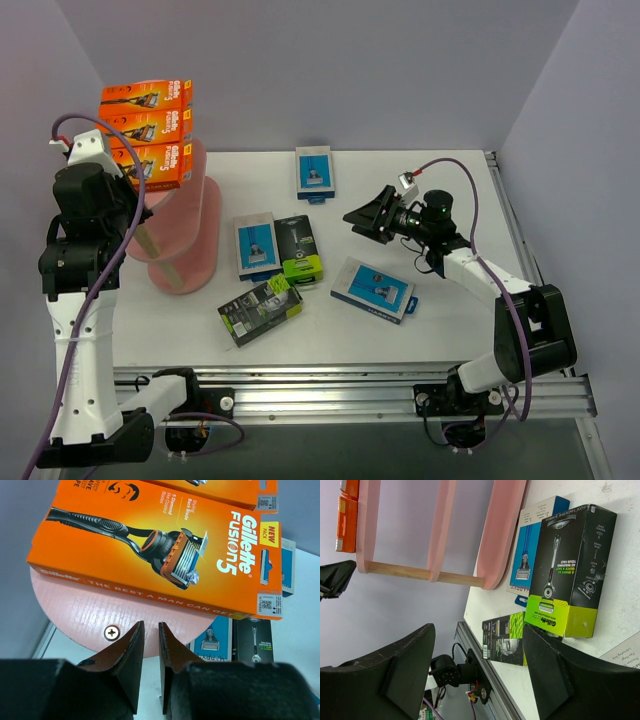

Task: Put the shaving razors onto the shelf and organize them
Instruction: Place the shaving razor onto shelf

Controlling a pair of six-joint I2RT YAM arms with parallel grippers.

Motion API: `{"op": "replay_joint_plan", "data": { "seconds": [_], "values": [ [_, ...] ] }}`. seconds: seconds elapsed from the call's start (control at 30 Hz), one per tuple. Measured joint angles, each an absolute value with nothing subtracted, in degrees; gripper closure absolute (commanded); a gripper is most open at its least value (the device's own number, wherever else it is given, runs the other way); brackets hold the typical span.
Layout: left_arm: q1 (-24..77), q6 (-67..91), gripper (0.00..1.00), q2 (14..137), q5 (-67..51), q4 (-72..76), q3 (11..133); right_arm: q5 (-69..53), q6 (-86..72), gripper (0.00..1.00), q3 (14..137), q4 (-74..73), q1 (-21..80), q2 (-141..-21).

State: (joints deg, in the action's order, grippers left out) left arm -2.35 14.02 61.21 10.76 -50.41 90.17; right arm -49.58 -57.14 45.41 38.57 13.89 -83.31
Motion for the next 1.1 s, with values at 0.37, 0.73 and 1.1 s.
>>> {"op": "replay_joint_plan", "data": {
  "seconds": [0.37, 0.73, 1.1],
  "values": [
    [-2.35, 15.18, 0.73, 61.41, 7.55, -49.43, 89.01, -49.58, -57.12, 0.34, 45.41, 38.54, 13.8, -83.31],
    [-2.35, 16.16, 0.73, 62.48, 6.22, -47.09, 88.55, -49.58, -57.12, 0.34, 45.41, 38.57, 13.41, -83.31],
    [-2.35, 16.34, 0.73, 63.4, 6.13, -45.8, 88.53, -49.58, -57.12, 0.34, 45.41, 38.59, 13.15, -83.33]
  ]
}}
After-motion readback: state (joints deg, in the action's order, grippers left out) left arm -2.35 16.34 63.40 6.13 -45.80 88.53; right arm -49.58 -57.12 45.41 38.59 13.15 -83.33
